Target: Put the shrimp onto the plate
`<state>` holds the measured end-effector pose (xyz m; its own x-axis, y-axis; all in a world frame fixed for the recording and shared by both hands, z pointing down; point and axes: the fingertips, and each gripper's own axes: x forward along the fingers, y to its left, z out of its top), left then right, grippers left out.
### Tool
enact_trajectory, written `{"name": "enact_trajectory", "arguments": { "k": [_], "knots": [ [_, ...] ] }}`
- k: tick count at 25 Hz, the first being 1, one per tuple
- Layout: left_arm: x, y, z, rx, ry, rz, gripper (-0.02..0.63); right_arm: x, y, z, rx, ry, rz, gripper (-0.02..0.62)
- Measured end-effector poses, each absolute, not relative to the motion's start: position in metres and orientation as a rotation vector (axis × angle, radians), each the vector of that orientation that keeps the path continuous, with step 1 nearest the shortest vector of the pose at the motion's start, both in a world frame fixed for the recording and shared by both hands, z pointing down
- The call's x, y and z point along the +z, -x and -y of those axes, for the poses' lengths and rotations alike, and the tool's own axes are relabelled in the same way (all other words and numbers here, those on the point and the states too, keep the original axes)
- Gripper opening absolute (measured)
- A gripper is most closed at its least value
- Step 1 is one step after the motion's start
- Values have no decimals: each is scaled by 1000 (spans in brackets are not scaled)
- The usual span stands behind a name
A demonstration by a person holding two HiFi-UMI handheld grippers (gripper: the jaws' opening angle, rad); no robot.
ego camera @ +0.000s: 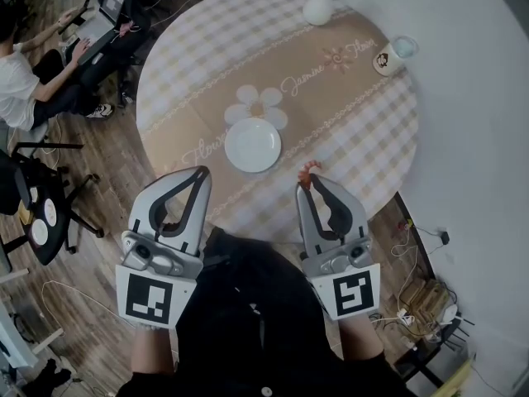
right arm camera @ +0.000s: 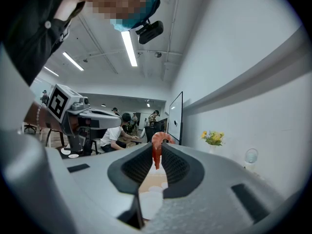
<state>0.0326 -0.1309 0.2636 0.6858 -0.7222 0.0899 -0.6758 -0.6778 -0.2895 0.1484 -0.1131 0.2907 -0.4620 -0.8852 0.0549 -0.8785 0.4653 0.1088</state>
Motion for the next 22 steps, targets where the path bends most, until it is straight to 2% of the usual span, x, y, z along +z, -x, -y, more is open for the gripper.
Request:
{"name": "enact_trajectory", "arguments": {
  "k": [22],
  "knots": [
    [260,-22,154,-247,2718,-1006,0,291,-128,144,-91,-1632,2526,43]
  ]
}}
